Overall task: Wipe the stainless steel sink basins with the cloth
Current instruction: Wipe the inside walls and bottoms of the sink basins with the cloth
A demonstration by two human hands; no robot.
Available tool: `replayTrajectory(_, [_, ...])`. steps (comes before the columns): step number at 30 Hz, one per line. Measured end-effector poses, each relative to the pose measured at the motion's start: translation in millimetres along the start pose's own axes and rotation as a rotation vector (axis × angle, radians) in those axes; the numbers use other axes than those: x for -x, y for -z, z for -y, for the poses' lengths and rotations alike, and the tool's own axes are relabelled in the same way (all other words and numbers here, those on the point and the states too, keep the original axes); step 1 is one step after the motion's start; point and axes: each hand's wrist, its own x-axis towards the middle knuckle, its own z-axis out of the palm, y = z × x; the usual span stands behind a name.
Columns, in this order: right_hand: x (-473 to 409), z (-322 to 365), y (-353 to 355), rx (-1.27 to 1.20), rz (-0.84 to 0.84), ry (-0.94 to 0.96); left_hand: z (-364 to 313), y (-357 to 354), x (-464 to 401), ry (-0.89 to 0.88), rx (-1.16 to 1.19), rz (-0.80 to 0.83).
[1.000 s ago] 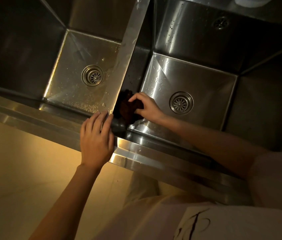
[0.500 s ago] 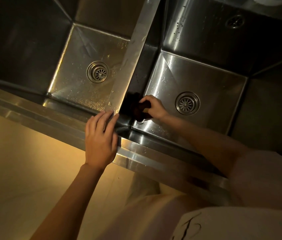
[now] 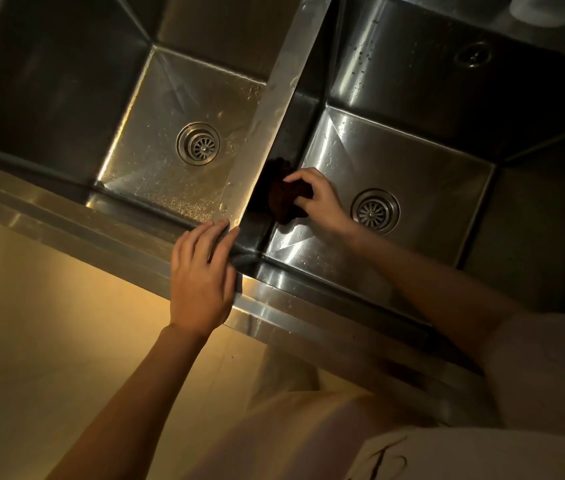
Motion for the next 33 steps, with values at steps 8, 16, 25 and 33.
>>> replayTrajectory(8, [-27.0,-30.1,-10.7,0.256,-0.003,-0.195,1.9,-1.3,-0.3,0.003,0.019,0.006])
replayTrajectory(16, [7.4,34.4,14.7,0.061,-0.093,0.148,-2.3,3.6,-2.0,0.015,-0.007,0.035])
replayTrajectory(25, [-2.3,50.6,26.5,0.002,-0.108,0.215,-6.5,7.7,-3.1,0.021,-0.017,0.033])
replayTrajectory(33, [-55.9,-21.3,6.4,0.164,-0.088,-0.235,-1.0,4.8,-1.7,0.01,-0.013,0.035])
